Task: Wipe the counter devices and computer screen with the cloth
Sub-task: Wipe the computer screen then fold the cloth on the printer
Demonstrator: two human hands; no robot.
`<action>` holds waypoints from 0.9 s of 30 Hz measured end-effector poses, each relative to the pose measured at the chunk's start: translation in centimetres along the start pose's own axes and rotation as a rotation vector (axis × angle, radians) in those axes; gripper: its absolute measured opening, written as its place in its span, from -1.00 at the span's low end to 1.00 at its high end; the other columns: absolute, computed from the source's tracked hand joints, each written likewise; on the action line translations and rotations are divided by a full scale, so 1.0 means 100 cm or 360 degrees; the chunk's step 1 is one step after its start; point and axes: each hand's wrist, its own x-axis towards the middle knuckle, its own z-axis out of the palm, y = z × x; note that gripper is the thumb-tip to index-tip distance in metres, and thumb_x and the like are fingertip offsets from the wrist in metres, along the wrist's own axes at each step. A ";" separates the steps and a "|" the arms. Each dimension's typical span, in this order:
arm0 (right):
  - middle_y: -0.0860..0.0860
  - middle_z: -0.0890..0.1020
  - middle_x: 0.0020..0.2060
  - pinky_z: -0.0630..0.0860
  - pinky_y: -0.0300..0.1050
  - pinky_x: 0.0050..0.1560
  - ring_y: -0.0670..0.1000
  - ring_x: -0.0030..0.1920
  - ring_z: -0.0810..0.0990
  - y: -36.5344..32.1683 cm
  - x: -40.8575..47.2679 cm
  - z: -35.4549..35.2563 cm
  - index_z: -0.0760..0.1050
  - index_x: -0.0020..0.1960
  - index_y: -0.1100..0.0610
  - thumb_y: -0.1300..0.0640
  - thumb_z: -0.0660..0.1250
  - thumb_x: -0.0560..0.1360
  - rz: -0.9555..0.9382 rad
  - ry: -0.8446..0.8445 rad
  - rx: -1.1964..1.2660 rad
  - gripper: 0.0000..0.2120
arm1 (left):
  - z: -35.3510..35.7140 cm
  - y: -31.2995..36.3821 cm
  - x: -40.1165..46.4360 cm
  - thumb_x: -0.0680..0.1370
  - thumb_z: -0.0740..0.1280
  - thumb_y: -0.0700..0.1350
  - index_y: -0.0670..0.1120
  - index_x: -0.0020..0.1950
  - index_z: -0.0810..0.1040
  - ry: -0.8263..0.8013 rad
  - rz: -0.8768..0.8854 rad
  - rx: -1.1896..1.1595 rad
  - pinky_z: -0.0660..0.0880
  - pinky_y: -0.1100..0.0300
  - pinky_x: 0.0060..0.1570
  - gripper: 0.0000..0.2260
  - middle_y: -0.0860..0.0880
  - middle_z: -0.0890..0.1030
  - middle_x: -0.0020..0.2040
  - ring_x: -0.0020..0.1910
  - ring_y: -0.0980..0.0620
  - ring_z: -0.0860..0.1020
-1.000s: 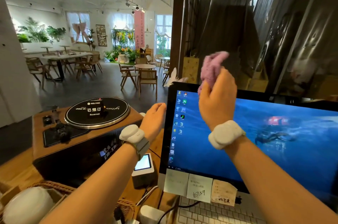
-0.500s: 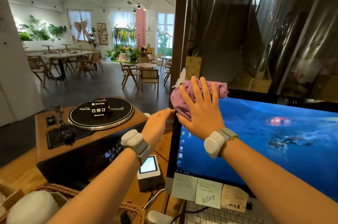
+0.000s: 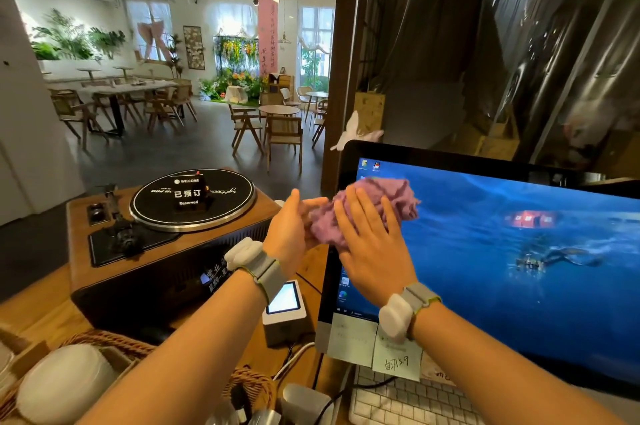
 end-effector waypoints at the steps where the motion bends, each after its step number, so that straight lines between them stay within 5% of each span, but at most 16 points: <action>1: 0.15 0.05 0.58 -0.11 0.22 0.53 0.15 0.58 -0.07 -0.002 -0.013 0.006 0.04 0.59 0.12 -0.06 0.20 0.53 -0.0046 -0.0026 -0.0021 -0.29 | -0.002 -0.002 0.000 0.67 -0.07 0.14 -0.19 0.38 0.41 -0.0054 -0.0017 -0.0003 0.49 0.02 0.02 -0.48 -0.19 0.58 0.21 0.17 -0.17 0.56; 6: 0.13 0.10 0.57 -0.01 0.16 0.52 0.13 0.58 0.03 -0.002 -0.065 0.025 0.14 0.57 0.12 -0.06 0.26 0.49 -0.0349 -0.0143 -0.0061 -0.29 | 0.004 -0.011 0.003 0.65 0.12 0.07 -0.09 0.18 0.60 -0.0073 0.0146 0.0275 0.48 0.06 0.12 -0.65 -0.09 0.67 0.06 0.08 -0.07 0.60; 10: 0.19 0.22 0.53 0.11 0.18 0.50 0.16 0.55 0.15 0.024 -0.061 0.019 0.25 0.52 0.20 0.11 0.29 0.47 -0.0546 -0.0095 -0.0070 -0.36 | 0.005 -0.021 0.008 0.59 0.29 0.04 -0.10 0.15 0.63 -0.0090 0.0283 0.0310 0.54 0.11 0.02 -0.72 -0.15 0.68 0.07 0.03 -0.03 0.64; 15: 0.21 0.25 0.51 0.06 0.17 0.54 0.19 0.55 0.15 0.069 0.001 -0.018 0.23 0.52 0.24 0.21 0.23 0.55 -0.0100 0.0187 0.0032 -0.44 | 0.000 -0.027 0.019 0.57 0.34 -0.05 -0.04 0.12 0.66 -0.0022 0.0316 0.0321 0.42 0.22 -0.27 -0.82 -0.12 0.53 -0.21 -0.29 0.04 0.45; 20: 0.18 0.17 0.55 -0.05 0.15 0.56 0.17 0.56 0.09 0.092 0.035 -0.046 0.11 0.56 0.19 0.07 0.13 0.60 0.0167 0.0201 -0.0041 -0.43 | 0.004 -0.026 0.019 0.58 0.33 -0.11 -0.12 0.13 0.65 0.0031 0.0323 0.0289 0.41 0.25 -0.31 -0.81 -0.04 0.56 -0.28 -0.34 0.10 0.46; 27: 0.15 0.12 0.56 -0.02 0.17 0.55 0.17 0.57 0.08 0.048 -0.061 0.010 0.18 0.55 0.14 0.12 0.27 0.50 -0.0214 0.0063 0.0007 -0.35 | 0.010 -0.032 0.023 0.57 0.35 -0.13 -0.04 -0.01 0.65 0.0162 0.0364 0.0268 0.49 0.29 -0.25 -0.92 0.00 0.58 -0.25 -0.26 0.09 0.49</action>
